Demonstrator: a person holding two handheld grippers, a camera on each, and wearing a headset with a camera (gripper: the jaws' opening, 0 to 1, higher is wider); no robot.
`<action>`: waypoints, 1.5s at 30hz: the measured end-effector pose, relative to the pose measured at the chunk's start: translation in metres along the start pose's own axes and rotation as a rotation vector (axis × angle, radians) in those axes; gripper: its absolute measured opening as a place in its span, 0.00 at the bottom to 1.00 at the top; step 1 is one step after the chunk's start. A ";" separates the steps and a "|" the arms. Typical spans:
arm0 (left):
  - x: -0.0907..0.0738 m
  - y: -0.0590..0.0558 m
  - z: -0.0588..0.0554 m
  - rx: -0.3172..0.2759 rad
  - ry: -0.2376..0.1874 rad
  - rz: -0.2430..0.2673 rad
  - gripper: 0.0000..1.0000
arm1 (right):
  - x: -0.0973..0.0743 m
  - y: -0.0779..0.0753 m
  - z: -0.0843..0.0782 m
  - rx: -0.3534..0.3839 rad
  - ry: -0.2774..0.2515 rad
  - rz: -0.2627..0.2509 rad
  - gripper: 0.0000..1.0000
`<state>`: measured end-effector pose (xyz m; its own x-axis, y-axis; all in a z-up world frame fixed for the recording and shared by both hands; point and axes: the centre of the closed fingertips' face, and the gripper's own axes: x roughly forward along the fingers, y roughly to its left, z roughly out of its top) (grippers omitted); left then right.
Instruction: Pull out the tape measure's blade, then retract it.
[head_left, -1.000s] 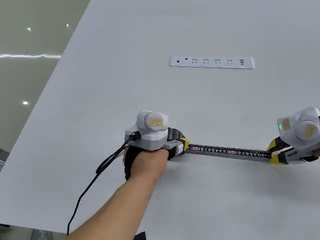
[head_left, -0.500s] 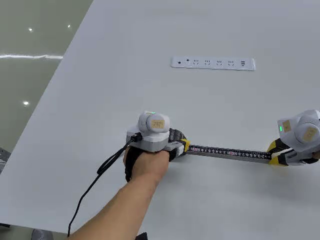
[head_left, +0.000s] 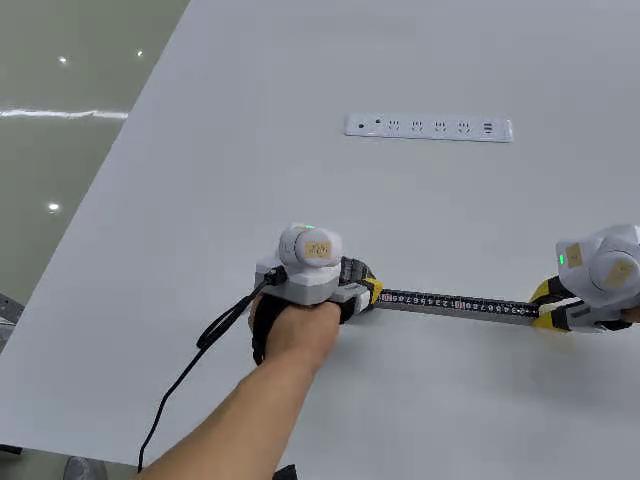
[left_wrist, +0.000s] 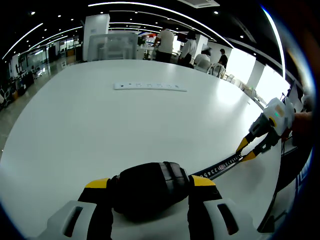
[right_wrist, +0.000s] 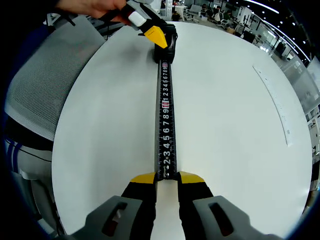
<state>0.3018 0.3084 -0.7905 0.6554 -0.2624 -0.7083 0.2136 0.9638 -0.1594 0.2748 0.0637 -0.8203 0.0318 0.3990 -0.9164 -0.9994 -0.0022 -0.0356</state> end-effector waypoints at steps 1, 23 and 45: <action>0.000 0.000 0.000 0.001 0.000 -0.001 0.57 | 0.001 0.000 0.002 0.000 -0.006 0.000 0.12; 0.000 0.000 -0.001 0.004 0.001 -0.005 0.57 | 0.007 -0.006 0.016 -0.017 -0.016 0.005 0.11; 0.000 0.000 0.000 0.006 0.001 -0.009 0.57 | 0.015 -0.012 0.032 -0.044 -0.018 0.050 0.11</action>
<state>0.3012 0.3080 -0.7903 0.6525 -0.2706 -0.7078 0.2236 0.9612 -0.1614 0.2868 0.0993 -0.8207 -0.0185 0.4137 -0.9102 -0.9980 -0.0629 -0.0084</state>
